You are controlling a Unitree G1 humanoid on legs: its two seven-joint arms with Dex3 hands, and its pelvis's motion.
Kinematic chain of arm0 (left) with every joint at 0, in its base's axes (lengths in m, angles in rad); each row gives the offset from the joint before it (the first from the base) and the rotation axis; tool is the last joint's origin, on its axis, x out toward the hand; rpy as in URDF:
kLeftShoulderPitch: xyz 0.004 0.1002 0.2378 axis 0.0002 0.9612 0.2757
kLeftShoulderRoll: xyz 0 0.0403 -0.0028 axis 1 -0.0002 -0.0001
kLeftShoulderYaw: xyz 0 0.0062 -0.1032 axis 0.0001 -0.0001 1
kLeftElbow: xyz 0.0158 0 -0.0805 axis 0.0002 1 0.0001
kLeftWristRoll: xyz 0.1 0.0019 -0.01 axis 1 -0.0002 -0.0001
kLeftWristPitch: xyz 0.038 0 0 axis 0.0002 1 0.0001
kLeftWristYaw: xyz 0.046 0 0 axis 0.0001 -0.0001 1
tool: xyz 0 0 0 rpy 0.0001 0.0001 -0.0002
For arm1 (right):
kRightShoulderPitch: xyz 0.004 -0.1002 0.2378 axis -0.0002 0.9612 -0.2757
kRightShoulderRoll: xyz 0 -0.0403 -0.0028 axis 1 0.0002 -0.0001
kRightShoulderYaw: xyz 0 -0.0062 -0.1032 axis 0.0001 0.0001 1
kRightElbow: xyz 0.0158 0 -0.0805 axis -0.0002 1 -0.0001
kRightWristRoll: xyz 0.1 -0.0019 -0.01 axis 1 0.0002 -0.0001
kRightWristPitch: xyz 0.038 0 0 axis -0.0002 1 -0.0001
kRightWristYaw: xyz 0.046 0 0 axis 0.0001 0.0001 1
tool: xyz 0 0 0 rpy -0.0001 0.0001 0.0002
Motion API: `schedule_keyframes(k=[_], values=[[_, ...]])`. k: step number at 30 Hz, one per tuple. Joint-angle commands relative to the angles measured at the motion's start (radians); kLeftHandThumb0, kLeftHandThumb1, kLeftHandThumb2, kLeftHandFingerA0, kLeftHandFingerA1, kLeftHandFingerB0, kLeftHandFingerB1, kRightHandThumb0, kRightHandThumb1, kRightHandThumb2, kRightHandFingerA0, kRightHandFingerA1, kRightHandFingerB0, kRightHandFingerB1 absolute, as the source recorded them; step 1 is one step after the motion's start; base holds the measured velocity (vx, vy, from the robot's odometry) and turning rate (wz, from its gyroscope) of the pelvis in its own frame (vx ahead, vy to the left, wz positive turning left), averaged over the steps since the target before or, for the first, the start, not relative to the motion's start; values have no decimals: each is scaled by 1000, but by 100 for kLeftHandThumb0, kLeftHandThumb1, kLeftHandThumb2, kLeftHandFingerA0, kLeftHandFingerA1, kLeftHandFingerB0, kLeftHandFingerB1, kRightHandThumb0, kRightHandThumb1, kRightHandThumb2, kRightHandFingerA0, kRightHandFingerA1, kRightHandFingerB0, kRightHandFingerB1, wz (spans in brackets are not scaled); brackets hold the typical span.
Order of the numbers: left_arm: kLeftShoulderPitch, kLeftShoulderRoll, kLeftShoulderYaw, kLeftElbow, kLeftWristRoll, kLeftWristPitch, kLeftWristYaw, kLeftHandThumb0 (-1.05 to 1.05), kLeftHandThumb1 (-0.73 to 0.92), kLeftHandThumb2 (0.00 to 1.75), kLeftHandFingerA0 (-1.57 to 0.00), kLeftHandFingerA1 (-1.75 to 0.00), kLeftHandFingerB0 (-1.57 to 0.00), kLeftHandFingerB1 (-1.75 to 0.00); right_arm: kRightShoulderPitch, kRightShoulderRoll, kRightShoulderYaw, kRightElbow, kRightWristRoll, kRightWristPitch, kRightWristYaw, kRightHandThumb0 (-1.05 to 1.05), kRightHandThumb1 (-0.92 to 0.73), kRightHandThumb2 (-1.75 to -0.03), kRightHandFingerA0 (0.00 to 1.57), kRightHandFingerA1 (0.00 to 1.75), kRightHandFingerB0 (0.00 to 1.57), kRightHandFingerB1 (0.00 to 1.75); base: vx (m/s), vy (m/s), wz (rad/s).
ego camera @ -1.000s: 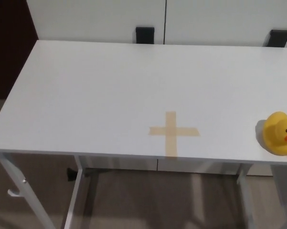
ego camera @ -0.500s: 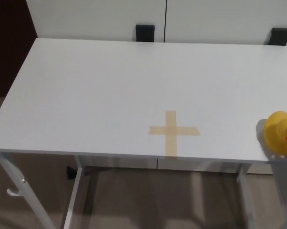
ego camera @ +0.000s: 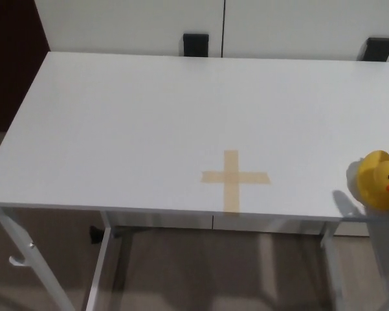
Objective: The robot uses its right hand to push the yellow duck toy to the center of the white desk.
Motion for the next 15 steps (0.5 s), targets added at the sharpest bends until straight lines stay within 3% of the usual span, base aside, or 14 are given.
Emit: schedule_keyframes(k=[1, 2, 3, 7, 8, 9, 10, 13, 15], values=[[-2, 2, -3, 3, 7, -11, -4, 31, -47, 148, -145, -88, -148, -82, -32, 11, 9, 18, -32, -16, -42, -73, -73, -115, 9, 50, 0, 39, 0, 0, 0], [-3, 2, -4, 4, 9, -12, -1, 35, -43, 148, -145, -90, -149, -82, -34, 6, 17, 15, -45, -13, -46, -73, -75, -116, 9, 50, 0, 38, 0, 0, 0], [-3, 2, -6, 4, 10, -16, -1, 31, -46, 150, -143, -85, -155, -81, -47, 4, 25, 23, -54, -10, -47, -36, -52, -113, 0, 50, 0, 50, 0, 0, 0], [-2, 4, -8, 3, 11, -21, -2, 31, -46, 150, -143, -85, -155, -81, -64, 0, 35, 33, -66, -9, -50, -36, -52, -113, 0, 50, 0, 50, 0, 0, 0], [-4, 5, -9, 3, 11, -16, -3, 29, -46, 148, -137, -87, -152, -84, -82, -10, 54, 45, -87, -17, -44, -84, -92, -78, 17, 38, 9, 29, 0, 0, 0], [-4, 5, -9, 3, 10, -15, -4, 29, -46, 148, -137, -87, -152, -84, -87, -13, 59, 50, -93, -19, -42, -84, -92, -78, 17, 38, 9, 29, 0, 0, 0], [-7, 5, -8, 1, 8, -14, -8, 24, -48, 147, -148, -87, -150, -82, -100, -17, 75, 51, -107, -16, -37, -85, -91, -76, 20, 37, 12, 30, 0, 0, 0], [-7, 6, -12, 0, 12, -14, -7, 22, -48, 144, -148, -87, -150, -82, -108, -17, 88, 52, -116, -11, -37, -85, -92, -75, 21, 38, 14, 30, 0, 0, 0], [-4, 6, -15, -2, 13, -18, -3, 22, -50, 149, -139, -85, -154, -82, -100, 3, 111, 38, -128, -14, -38, -87, -92, -75, 19, 41, 18, 32, 0, 0, 0]])
